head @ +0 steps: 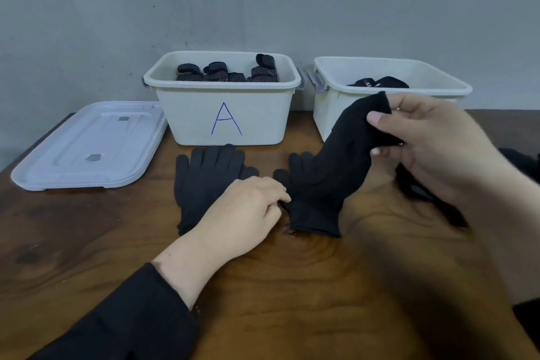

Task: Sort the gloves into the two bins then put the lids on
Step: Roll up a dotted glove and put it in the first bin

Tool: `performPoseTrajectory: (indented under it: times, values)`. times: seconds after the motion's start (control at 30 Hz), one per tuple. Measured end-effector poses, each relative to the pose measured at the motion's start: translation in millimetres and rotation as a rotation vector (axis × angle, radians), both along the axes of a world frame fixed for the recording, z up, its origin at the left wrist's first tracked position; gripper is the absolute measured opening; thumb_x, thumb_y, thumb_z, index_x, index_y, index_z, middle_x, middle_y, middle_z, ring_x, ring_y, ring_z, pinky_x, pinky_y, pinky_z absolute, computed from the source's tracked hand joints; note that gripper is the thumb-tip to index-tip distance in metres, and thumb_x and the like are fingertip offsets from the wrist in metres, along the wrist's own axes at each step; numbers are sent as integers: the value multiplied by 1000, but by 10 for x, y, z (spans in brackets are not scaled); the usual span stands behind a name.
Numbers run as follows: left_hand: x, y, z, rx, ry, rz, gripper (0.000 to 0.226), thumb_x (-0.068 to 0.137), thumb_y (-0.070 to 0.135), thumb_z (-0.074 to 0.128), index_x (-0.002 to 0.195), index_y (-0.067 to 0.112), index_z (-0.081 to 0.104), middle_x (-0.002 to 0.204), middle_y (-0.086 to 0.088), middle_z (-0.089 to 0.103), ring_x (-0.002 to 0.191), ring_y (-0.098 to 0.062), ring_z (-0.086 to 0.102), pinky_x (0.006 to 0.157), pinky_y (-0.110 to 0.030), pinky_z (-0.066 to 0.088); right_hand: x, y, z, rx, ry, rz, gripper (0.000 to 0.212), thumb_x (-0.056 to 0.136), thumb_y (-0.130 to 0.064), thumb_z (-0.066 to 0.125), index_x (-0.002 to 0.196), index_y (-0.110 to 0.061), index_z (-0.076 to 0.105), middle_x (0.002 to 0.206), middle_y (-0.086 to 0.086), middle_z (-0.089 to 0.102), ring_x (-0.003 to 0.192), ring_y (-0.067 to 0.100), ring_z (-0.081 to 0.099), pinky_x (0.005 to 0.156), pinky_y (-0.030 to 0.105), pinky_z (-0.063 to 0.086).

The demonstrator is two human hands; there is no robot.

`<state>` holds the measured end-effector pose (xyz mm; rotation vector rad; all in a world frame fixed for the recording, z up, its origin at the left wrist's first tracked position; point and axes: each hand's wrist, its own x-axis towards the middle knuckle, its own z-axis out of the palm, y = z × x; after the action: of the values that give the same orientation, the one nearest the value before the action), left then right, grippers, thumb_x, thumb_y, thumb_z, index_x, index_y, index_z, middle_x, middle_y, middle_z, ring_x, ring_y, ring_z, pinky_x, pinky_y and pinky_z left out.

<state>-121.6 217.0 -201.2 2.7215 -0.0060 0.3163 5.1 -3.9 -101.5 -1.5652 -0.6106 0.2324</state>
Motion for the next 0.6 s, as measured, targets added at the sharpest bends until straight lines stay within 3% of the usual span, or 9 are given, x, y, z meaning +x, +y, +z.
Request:
performPoseTrajectory:
  times: [0.17, 0.27, 0.33, 0.47, 0.6]
  values:
    - [4, -3, -15, 30, 25, -6, 37, 101, 19, 43, 129, 33, 64, 138, 18, 56, 127, -4, 46, 115, -29, 28, 75, 26, 418, -363, -149, 72, 18, 99, -18, 62, 88, -18, 76, 92, 1, 74, 77, 13, 64, 56, 28, 51]
    - [-4, 6, 9, 28, -14, 34, 37, 100, 18, 43, 129, 32, 63, 131, 15, 61, 120, -7, 51, 111, -31, 33, 156, 116, 569, -611, -233, 89, 16, 99, -22, 62, 93, -22, 77, 93, -1, 76, 76, 16, 66, 66, 36, 57]
    - [-6, 14, 28, 18, -49, 77, 37, 100, 18, 43, 128, 31, 64, 128, 15, 62, 116, -7, 52, 109, -31, 34, 245, 213, 616, -727, -348, -17, 11, 95, -28, 66, 94, -25, 76, 90, -3, 76, 75, 25, 70, 78, 44, 60]
    - [-8, 29, 45, -19, -112, 150, 35, 98, 17, 44, 124, 29, 65, 122, 13, 65, 111, -8, 55, 107, -33, 39, 359, 412, 638, -661, -585, -215, 6, 95, -26, 67, 98, -23, 72, 93, -2, 74, 81, 20, 68, 80, 34, 54]
    - [-16, 39, 56, -38, -158, 204, 34, 98, 16, 45, 122, 28, 66, 119, 12, 65, 110, -10, 57, 106, -30, 35, 211, 405, 422, -508, -753, -196, 8, 96, -25, 64, 95, -30, 70, 86, -11, 73, 84, 11, 66, 83, 36, 53]
